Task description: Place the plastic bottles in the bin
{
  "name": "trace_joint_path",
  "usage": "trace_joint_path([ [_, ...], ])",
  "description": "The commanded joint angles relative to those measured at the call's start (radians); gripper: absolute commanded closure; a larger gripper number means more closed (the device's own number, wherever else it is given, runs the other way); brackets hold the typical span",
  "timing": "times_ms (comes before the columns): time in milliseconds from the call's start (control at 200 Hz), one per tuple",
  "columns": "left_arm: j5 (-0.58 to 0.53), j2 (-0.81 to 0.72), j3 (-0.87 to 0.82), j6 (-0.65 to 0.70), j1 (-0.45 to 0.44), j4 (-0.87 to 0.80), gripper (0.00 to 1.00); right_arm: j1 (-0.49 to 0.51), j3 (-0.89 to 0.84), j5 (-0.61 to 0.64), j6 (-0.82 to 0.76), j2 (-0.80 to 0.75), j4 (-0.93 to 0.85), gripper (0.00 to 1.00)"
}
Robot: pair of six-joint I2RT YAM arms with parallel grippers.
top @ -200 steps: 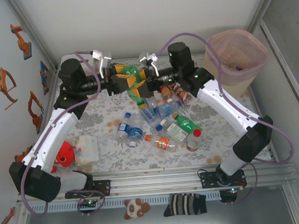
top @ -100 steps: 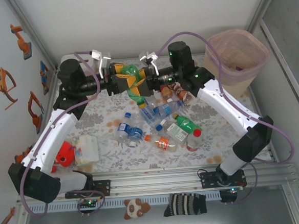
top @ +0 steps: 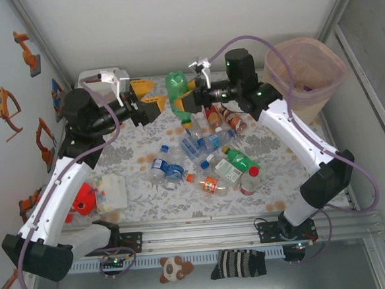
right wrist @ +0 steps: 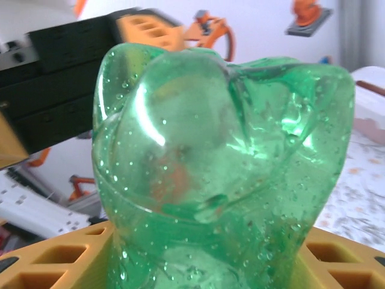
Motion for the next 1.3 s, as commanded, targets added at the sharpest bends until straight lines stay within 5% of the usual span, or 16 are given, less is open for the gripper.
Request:
trace_joint_path([
  [0, -0.061, -0.013, -0.019, 0.026, 0.009, -0.008, 0.19, -0.053, 0.021, 0.066, 0.031, -0.051, 0.012, 0.49],
  [826, -0.056, 0.034, -0.021, 0.014, 0.010, -0.043, 0.20, -0.621, 0.333, 0.396, -0.226, 0.024, -0.323, 0.50],
  [1292, -0.005, 0.120, 0.021, -0.013, 0.013, -0.060, 0.22, -0.766, 0.552, 0.535, -0.436, 0.258, -0.708, 0.51],
])
